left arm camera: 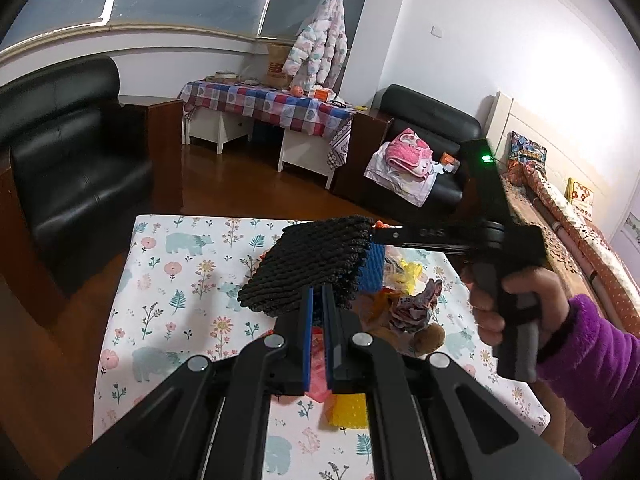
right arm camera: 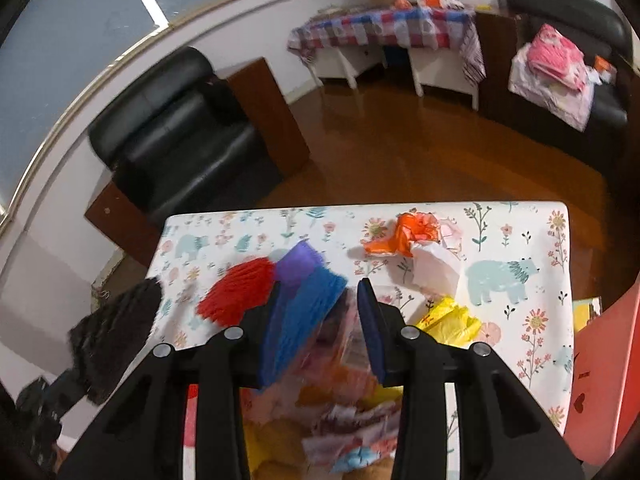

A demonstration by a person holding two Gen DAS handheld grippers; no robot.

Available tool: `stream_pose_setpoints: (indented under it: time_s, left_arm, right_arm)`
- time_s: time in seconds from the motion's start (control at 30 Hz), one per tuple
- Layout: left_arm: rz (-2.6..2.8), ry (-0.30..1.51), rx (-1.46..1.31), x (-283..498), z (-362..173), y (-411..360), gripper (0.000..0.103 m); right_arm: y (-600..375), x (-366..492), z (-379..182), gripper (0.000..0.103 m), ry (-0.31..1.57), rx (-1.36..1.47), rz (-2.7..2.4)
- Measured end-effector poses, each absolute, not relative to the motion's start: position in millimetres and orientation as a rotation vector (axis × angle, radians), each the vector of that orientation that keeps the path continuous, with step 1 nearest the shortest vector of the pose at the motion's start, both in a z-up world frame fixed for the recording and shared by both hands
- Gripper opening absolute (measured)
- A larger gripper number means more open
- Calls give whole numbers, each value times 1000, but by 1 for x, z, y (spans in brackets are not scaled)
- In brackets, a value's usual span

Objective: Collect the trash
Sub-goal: 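Carry the black brush in the left gripper while the right carries the blue brush to the pink bucket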

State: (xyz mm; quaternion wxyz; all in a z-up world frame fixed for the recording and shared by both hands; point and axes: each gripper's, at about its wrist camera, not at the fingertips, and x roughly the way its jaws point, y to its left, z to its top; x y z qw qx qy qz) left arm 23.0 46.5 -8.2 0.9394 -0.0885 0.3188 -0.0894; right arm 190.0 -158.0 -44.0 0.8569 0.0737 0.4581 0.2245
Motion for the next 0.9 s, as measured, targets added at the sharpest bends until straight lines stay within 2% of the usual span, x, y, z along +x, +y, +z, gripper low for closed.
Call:
stream_pose_setpoints:
  time_s: [0.07, 0.13, 0.2, 0.57, 0.9]
  left_arm:
    - [-187, 649, -180, 23, -8, 47, 4]
    - [-187, 648, -177, 23, -8, 48, 4]
    - [-186, 650, -181, 24, -8, 48, 4]
    - [-227, 622, -158, 23, 8, 25, 4]
    - [-412, 575, -83, 30, 37, -59, 4]
  right_arm:
    - [-157, 195, -48, 35, 979, 167, 472]
    - [-154, 196, -49, 17, 988, 165, 499]
    - [-154, 191, -47, 9, 975, 154, 512]
    - [-203, 138, 3, 7, 797, 289, 559]
    - [-301, 89, 35, 7, 643, 329, 334]
